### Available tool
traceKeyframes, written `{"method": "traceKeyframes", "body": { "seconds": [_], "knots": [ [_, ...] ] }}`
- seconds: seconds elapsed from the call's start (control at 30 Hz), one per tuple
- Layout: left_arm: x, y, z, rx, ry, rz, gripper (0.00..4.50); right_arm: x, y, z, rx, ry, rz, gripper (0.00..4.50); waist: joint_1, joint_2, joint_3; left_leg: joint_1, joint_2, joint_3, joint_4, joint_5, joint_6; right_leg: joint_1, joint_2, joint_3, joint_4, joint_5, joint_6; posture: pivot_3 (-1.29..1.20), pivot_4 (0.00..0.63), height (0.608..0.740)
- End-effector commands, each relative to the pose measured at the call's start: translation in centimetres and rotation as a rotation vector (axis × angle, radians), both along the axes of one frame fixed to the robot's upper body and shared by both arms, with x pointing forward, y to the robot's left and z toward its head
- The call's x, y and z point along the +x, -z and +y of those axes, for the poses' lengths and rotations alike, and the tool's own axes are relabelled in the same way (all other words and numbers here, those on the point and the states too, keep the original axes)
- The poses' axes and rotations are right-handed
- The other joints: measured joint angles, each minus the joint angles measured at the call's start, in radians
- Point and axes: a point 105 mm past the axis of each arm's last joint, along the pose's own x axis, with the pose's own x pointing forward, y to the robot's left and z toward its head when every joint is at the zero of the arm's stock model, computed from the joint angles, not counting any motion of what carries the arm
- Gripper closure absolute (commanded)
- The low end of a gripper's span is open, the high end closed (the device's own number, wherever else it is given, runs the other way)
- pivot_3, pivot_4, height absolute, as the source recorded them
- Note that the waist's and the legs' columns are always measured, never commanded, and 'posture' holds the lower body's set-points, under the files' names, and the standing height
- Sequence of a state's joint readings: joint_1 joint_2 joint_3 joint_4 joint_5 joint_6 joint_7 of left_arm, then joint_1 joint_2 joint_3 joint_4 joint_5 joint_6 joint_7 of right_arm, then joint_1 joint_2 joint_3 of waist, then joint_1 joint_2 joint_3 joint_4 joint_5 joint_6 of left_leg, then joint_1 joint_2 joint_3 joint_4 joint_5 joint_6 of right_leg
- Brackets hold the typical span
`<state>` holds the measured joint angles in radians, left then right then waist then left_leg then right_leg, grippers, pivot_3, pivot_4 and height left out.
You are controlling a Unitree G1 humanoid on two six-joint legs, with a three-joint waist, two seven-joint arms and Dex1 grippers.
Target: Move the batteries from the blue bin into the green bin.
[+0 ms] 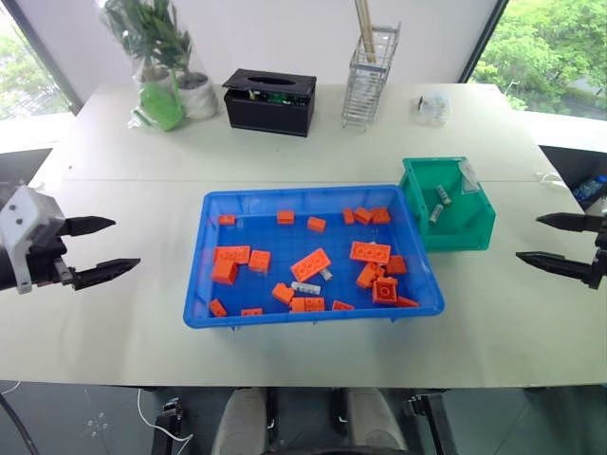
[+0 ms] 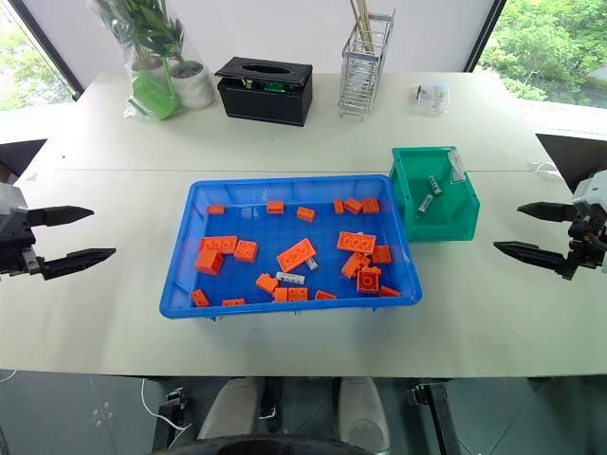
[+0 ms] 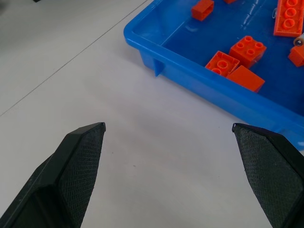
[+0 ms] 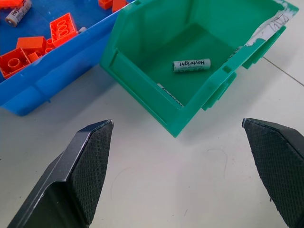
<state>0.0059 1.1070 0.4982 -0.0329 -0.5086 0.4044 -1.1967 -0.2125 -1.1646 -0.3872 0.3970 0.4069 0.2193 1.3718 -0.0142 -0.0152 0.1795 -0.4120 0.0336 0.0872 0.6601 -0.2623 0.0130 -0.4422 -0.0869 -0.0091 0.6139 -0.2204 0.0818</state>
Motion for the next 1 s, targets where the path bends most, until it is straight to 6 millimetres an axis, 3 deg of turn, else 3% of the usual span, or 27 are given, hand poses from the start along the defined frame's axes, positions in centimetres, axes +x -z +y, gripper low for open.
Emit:
{"method": "traceKeyframes", "body": {
  "seconds": [0.03, 0.47, 0.6, 0.73, 0.87, 1.0],
  "knots": [
    [-0.1, -0.8, 0.0, 0.025, 0.010, -0.036, 0.00, 0.1, -0.6, 0.0, 0.005, -0.010, -0.025, 0.03, 0.000, 0.000, 0.000, 0.000, 0.000, 0.000, 0.000, 0.000, 0.000, 0.000, 0.000, 0.000, 0.000, 0.000, 0.000, 0.00, 0.150, 0.736],
    [0.8, -0.4, -2.0, -0.042, 0.003, -0.083, 0.00, 1.1, -0.6, -0.7, -0.014, 0.038, -0.039, 0.03, 0.000, 0.000, 0.000, 0.002, 0.000, 0.000, 0.002, 0.000, 0.000, 0.002, 0.001, 0.000, 0.002, 0.000, 0.000, 0.00, 0.150, 0.736],
    [0.6, -1.3, -3.4, -0.108, 0.053, -0.099, 0.00, 1.9, -1.9, -0.3, -0.016, 0.033, -0.079, 0.03, -0.001, 0.000, 0.000, 0.002, 0.000, 0.000, 0.003, 0.000, 0.000, 0.002, 0.001, 0.000, 0.003, 0.000, 0.000, 0.00, 0.150, 0.736],
    [0.3, -2.4, -5.6, -0.144, 0.133, -0.080, 0.00, 3.4, -5.0, 2.4, 0.057, -0.038, -0.150, 0.03, -0.005, 0.000, 0.000, 0.002, 0.000, 0.000, 0.003, 0.000, 0.000, 0.002, 0.003, 0.001, 0.005, 0.000, 0.001, 0.00, 0.150, 0.736],
    [-0.5, -2.3, -8.5, -0.134, 0.280, -0.021, 0.00, 4.1, -7.2, 8.7, 0.086, -0.277, -0.171, 0.03, -0.007, 0.000, 0.000, 0.002, 0.001, 0.000, 0.003, 0.000, 0.000, 0.002, 0.006, 0.001, 0.005, 0.000, 0.001, 0.00, 0.150, 0.736],
    [-1.7, -1.7, -10.8, -0.111, 0.413, 0.039, 0.00, 5.1, -7.0, 14.4, 0.028, -0.457, -0.153, 0.03, -0.005, 0.000, 0.000, 0.002, 0.001, -0.001, 0.003, 0.000, 0.000, 0.001, 0.007, 0.001, 0.007, 0.000, 0.001, 0.00, 0.150, 0.736]
  ]
}}
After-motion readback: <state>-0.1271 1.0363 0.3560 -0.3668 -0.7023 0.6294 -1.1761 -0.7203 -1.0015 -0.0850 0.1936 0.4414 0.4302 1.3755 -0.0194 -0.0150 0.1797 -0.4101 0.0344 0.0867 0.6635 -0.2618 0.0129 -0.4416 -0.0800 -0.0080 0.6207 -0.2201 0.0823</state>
